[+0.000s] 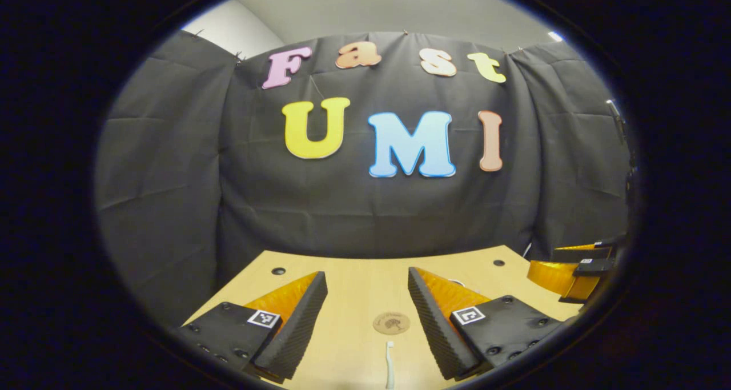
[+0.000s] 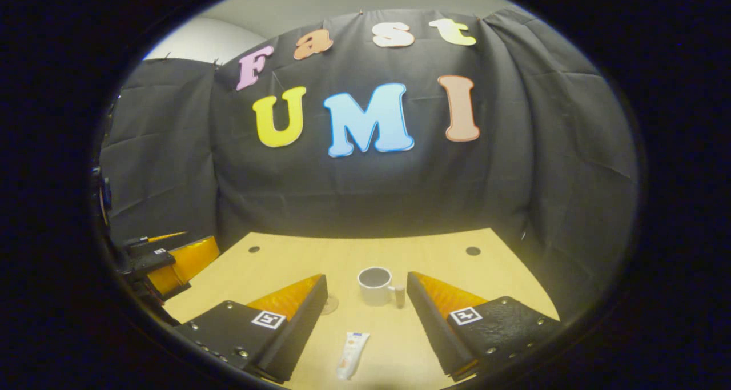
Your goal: Put the toothbrush and toothpaste on the desktop into the cup, then pick up the cup and place it on the coaster on the desktop.
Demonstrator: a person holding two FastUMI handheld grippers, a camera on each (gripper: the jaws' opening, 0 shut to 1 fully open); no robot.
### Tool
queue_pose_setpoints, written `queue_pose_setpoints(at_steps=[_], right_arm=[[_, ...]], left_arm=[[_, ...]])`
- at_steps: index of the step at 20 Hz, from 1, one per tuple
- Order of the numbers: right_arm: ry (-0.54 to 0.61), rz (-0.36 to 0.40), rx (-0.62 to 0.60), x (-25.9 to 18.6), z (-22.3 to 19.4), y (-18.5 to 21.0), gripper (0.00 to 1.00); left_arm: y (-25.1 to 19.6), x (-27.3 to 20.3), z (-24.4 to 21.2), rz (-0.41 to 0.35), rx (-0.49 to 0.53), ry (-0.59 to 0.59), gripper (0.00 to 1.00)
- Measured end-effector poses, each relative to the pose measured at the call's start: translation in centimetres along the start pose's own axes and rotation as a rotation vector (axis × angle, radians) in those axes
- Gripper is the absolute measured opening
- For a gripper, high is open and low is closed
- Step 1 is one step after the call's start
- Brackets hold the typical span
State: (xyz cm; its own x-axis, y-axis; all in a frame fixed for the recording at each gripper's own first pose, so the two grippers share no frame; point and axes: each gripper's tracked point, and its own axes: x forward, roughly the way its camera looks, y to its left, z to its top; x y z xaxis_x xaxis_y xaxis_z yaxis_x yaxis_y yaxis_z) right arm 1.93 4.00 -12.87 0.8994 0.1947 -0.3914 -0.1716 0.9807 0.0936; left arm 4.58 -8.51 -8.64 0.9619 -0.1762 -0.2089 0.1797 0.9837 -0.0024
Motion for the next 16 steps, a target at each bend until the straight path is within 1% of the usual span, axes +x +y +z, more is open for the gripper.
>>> queue_pose_setpoints(at_steps=[1,2,6,11,13,16], right_arm=[[0.048,0.013,0.0,0.4,-1.3,0.3,0.89],[0.099,0.024,-0.002,1.0,-3.1,0.5,0.89],[0.279,0.058,0.004,2.7,-9.2,0.9,0.9],[0.411,0.067,0.014,3.7,-13.4,1.2,0.9],[0.459,0.068,0.021,4.2,-14.9,1.4,0.89],[0.547,0.066,0.037,5.1,-17.3,1.7,0.89]], left_arm=[[-0.3,0.6,-1.7,-0.013,0.005,0.046,0.95],[-0.6,1.0,-3.4,-0.024,0.01,0.09,0.94],[-1.2,2.3,-10.4,-0.067,0.022,0.238,0.94],[-1.3,4.2,-17.5,-0.101,0.003,0.419,0.94],[-1.1,3.8,-20.6,-0.109,-0.003,0.503,0.95],[-1.2,4.8,-24.0,-0.116,0.001,0.603,0.95]])
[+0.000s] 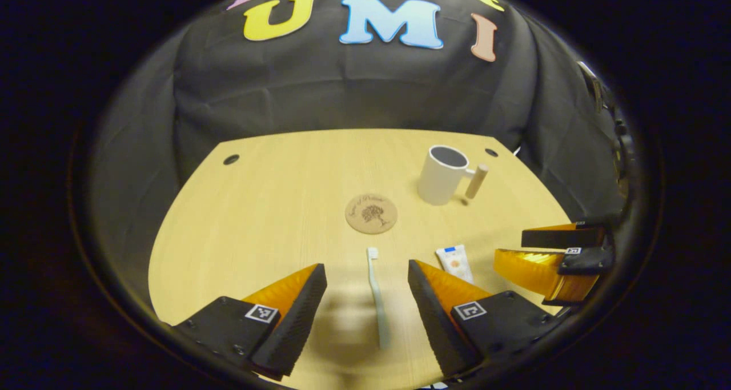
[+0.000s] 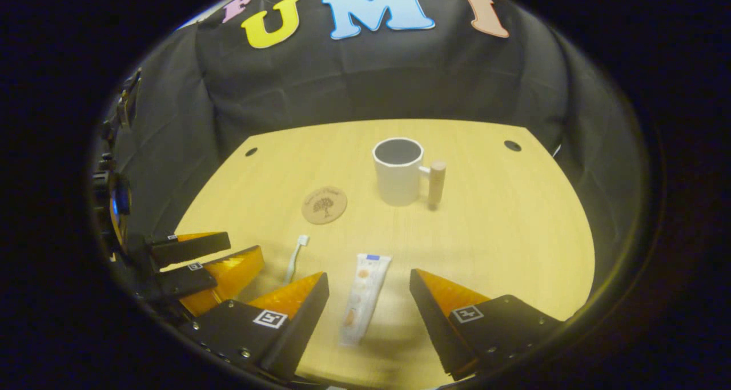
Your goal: Put the toothbrush and toothpaste on the desktop into the cup, then pick up the cup and place it on the coaster on the desktop.
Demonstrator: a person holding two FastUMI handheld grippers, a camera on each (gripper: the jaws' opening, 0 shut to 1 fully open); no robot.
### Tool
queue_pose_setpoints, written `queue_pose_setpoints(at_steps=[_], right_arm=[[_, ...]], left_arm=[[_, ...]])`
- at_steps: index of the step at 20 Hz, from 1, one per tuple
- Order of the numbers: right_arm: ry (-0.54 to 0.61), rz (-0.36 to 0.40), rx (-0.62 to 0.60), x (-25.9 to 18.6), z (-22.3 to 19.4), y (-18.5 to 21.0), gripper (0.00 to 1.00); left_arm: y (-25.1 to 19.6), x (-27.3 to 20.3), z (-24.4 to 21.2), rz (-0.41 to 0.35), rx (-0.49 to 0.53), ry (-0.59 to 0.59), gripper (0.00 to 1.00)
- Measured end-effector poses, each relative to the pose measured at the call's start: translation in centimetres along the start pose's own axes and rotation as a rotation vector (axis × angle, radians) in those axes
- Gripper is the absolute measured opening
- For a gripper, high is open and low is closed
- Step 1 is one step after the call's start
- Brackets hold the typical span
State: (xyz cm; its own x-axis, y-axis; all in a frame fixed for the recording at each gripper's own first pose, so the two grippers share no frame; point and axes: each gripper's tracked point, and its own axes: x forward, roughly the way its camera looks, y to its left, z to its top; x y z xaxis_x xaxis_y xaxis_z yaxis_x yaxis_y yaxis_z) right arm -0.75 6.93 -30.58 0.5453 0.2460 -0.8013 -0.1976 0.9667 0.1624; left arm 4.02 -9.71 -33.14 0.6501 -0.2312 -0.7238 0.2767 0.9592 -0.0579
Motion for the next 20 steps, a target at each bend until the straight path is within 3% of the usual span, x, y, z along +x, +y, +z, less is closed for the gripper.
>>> queue_pose_setpoints(at_steps=[4,5,6,7,8,16,17,18,19,20], right_arm=[[0.149,-0.008,0.033,2.6,-2.4,-0.1,0.87],[0.182,-0.018,0.034,3.3,-2.8,-0.3,0.82],[0.215,-0.028,0.033,3.9,-3.3,-0.4,0.88],[0.255,-0.036,0.035,4.5,-4.0,-0.5,0.88],[0.282,-0.036,0.039,5.0,-4.4,-0.4,0.81],[0.369,-0.071,0.057,7.4,-5.5,-1.2,0.82],[0.372,-0.069,0.061,7.6,-5.4,-1.3,0.81],[0.386,-0.074,0.065,7.5,-5.6,-1.4,0.71],[0.394,-0.083,0.062,7.4,-5.5,-1.8,0.71],[0.397,-0.079,0.07,8.1,-5.9,-1.6,0.63]], left_arm=[[0.2,2.6,-2.5,-0.001,-0.007,0.112,0.96],[0.4,3.2,-3.1,0.002,-0.012,0.141,0.96],[0.6,3.9,-3.6,0.011,-0.014,0.173,0.96],[0.7,4.6,-4.3,0.018,-0.017,0.209,0.96],[0.7,5.2,-4.9,0.02,-0.018,0.239,0.96],[0.8,7.1,-6.5,0.052,0.012,0.309,0.94],[0.5,7.2,-6.4,0.047,0.017,0.309,0.88],[0.2,7.3,-6.3,0.044,0.024,0.301,0.82],[-0.2,7.4,-6.2,0.038,0.034,0.305,0.7],[-0.4,7.5,-6.1,0.034,0.046,0.305,0.65]])
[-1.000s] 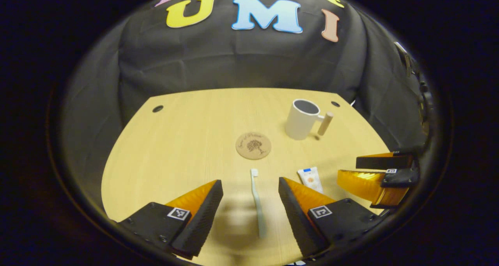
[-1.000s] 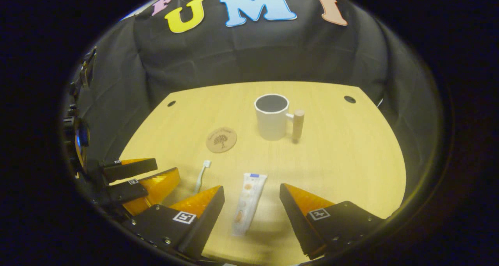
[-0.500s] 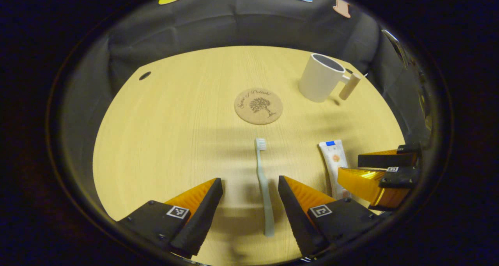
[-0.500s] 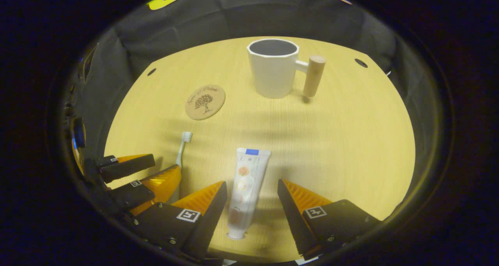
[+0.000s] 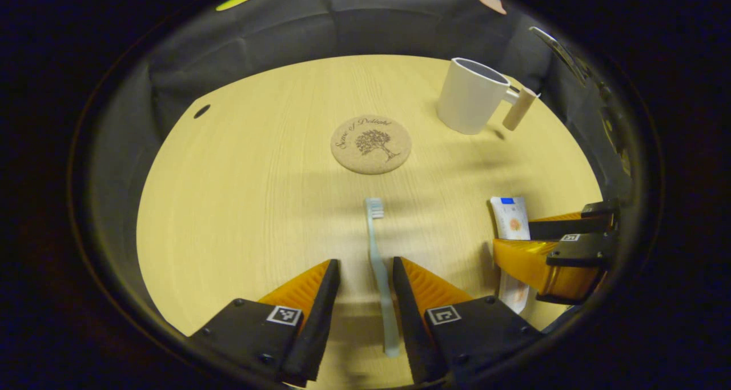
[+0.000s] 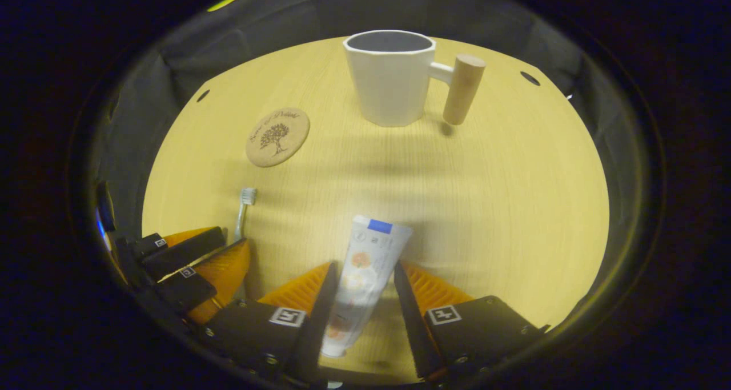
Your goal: Put the toothbrush and toothpaste on the desktop into the cup, then pick up the cup and place it on the coaster on the desktop.
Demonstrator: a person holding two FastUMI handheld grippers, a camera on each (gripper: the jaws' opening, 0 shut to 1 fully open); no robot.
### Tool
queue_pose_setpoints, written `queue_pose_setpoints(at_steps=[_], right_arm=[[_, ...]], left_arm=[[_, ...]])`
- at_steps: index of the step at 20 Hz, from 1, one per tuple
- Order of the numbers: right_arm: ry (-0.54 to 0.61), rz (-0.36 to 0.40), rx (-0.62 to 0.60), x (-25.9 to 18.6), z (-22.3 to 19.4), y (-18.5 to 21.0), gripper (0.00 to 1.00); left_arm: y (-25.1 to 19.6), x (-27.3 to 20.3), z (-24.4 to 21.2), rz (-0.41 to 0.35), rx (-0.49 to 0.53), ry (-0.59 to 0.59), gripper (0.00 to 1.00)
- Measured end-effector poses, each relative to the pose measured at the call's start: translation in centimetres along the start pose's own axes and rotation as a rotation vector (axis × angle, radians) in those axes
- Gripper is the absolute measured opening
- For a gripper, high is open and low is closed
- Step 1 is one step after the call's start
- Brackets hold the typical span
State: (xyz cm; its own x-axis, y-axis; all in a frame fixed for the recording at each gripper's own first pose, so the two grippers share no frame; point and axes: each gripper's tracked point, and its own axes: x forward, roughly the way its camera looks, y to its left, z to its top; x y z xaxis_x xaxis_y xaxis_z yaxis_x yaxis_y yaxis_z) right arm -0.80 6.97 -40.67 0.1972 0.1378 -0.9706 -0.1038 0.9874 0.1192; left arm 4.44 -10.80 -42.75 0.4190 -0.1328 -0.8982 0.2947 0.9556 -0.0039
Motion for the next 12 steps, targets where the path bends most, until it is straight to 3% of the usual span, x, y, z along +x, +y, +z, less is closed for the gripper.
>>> queue_pose_setpoints(at_steps=[1,2,4,6,7,8,9,10,11,12], right_arm=[[0.029,0.003,-0.009,-0.32,-0.52,-0.01,0.59],[0.017,0.01,-0.005,-0.69,-0.22,0.15,0.58],[0.032,0.008,-0.009,-0.56,-0.44,0.13,0.4],[0.033,-0.003,-0.012,-0.59,-0.48,0.09,0.4],[0.037,0.0,-0.019,-0.58,-0.62,0.25,0.31],[0.036,0.003,-0.026,-0.61,-0.67,0.22,0.31],[0.033,0.005,-0.031,-0.53,-0.62,0.15,0.31],[0.011,0.01,-0.004,-0.33,-0.22,0.21,0.3],[0.029,0.031,0.015,-0.56,-0.73,0.35,0.18],[0.022,0.047,0.034,-0.77,-0.68,0.6,0.18]], left_arm=[[-0.06,0.03,-0.09,-0.002,0.01,0.008,0.58],[-0.14,-0.03,0.02,-0.007,0.019,0.011,0.6],[-0.18,0.12,0.03,-0.008,0.025,0.017,0.6],[-0.4,0.26,0.22,-0.018,0.028,0.015,0.57],[-0.03,-0.08,0.23,-0.004,0.013,0.0,0.37],[-0.2,-0.25,0.43,-0.009,0.012,0.006,0.17],[-0.48,0.23,0.46,0.001,0.02,0.002,0.19],[-0.51,0.43,0.44,0.009,0.02,0.015,0.15],[-0.34,0.33,0.67,0.018,0.013,0.007,0.14],[-0.52,0.56,0.55,0.023,0.007,0.014,0.14]])
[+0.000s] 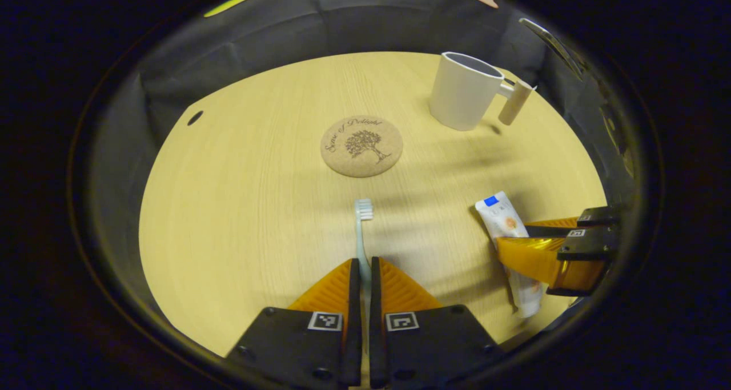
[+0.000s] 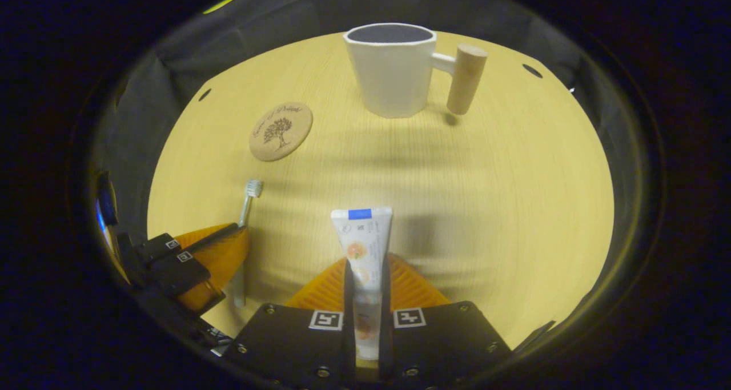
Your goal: Put the toothbrush and toothpaste on the desktop into the cup, then pick up the cup and place it on the coaster on the desktop.
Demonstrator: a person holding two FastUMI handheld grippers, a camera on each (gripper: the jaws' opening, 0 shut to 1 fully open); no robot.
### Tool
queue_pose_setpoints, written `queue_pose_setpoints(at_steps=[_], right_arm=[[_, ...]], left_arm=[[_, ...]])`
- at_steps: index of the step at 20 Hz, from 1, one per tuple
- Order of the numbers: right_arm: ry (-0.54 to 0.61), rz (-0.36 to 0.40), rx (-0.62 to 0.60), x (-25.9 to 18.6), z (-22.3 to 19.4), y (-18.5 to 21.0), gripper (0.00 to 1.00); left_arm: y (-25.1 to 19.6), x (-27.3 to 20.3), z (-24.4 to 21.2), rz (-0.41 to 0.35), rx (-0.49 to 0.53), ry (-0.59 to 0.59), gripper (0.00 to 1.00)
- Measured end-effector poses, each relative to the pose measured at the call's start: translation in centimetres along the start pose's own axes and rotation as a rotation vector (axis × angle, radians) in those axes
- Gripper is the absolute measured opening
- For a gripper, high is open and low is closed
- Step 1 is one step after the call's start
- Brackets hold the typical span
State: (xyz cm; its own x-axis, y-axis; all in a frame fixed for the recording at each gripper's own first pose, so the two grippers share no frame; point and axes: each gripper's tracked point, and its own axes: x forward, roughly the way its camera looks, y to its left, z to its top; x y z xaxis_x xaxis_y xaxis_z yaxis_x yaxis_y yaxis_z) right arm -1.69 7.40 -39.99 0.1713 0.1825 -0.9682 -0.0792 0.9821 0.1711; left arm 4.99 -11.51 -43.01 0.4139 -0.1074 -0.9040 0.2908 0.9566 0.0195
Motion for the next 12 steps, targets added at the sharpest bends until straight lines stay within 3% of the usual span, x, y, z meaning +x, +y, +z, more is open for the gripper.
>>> queue_pose_setpoints(at_steps=[2,3,8,12], right_arm=[[-0.055,0.024,0.038,0.6,0.9,0.1,0.18],[-0.051,0.028,0.039,0.0,0.7,-0.3,0.06],[-0.091,0.043,0.071,-0.2,0.7,-0.6,0.06],[-0.207,0.099,0.086,-3.8,3.3,-0.1,0.06]], left_arm=[[0.1,-0.1,0.1,-0.008,-0.017,-0.022,0.08],[0.2,-0.1,0.3,-0.02,-0.033,-0.041,0.07],[0.7,-1.1,0.9,-0.045,-0.059,-0.094,0.08],[0.2,-3.3,3.2,-0.077,-0.064,-0.183,0.08]])
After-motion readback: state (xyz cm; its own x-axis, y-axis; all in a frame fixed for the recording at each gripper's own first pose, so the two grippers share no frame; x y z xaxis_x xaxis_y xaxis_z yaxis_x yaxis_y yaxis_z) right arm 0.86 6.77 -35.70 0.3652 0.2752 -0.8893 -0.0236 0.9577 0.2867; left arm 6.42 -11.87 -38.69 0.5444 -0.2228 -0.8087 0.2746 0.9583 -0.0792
